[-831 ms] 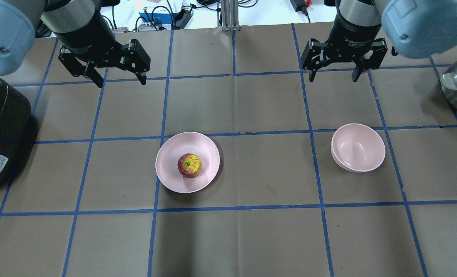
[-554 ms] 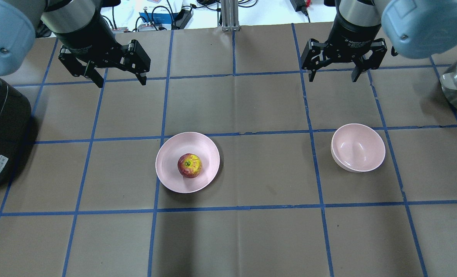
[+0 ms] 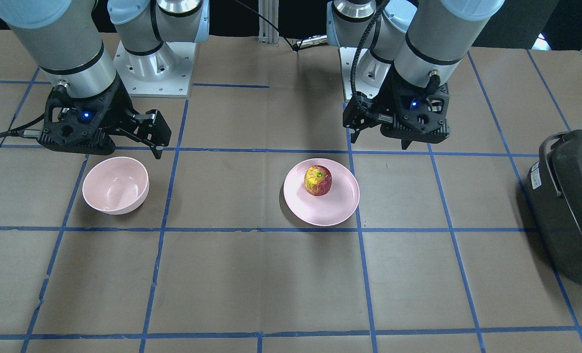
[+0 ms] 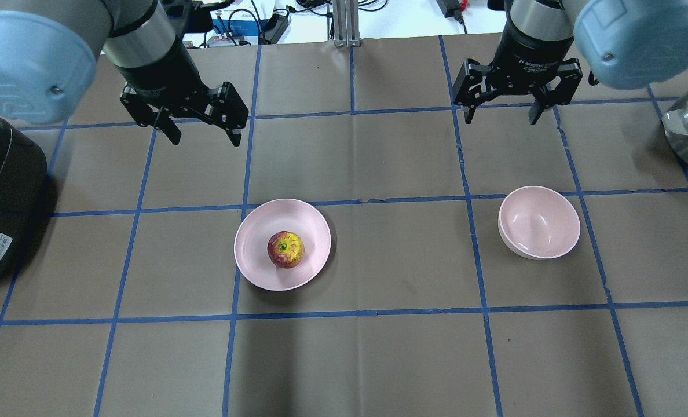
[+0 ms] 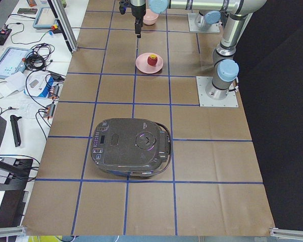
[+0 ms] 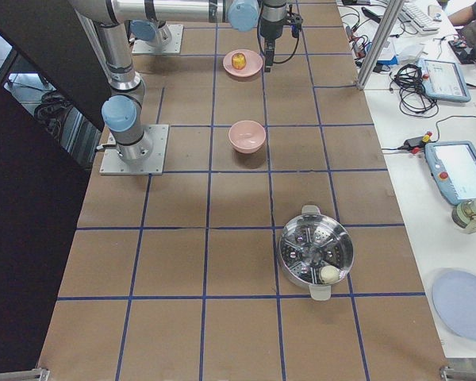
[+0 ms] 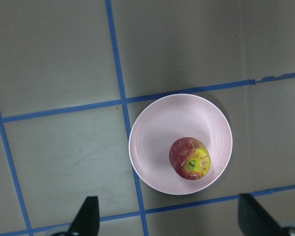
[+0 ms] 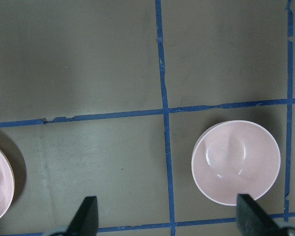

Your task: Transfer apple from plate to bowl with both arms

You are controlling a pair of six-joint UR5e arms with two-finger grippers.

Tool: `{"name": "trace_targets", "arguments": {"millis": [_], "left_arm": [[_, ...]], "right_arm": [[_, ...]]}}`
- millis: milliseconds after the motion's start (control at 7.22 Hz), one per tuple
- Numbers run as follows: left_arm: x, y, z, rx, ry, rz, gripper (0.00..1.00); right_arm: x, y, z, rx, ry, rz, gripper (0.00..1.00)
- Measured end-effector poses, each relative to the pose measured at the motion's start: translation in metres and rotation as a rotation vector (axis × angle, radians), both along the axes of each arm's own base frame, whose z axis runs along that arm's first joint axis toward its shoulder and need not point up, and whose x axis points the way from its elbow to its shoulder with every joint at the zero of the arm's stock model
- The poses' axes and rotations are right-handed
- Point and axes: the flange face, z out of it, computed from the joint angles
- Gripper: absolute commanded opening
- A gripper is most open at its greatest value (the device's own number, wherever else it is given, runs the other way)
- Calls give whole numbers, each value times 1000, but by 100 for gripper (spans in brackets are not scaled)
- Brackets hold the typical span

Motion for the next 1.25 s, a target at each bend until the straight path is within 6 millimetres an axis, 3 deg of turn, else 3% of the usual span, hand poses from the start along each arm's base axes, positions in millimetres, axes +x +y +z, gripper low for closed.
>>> {"name": "trace_targets", "arguments": {"millis": [277,415,692,969,1108,1246], "left_arm": [[-31,18,-63,-50,7,-275,100],[-38,28,-94,-88,12,-388,100],[-52,47,-156,-71,18,-620,100],[-76,56,-214,18,27,-747,100],[-84,57,-229,41,13,-792,100],[-86,58,-237,55,-19,-840,100]], "right_arm": [[-3,-1,-5,11,11,6,100],[-17,-2,-21,42,45,18,100],[-82,-4,-90,92,115,-4,100],[-147,5,-163,68,120,-1,100],[-169,11,-197,65,118,-12,92],[-185,21,-226,78,105,-28,28]]}}
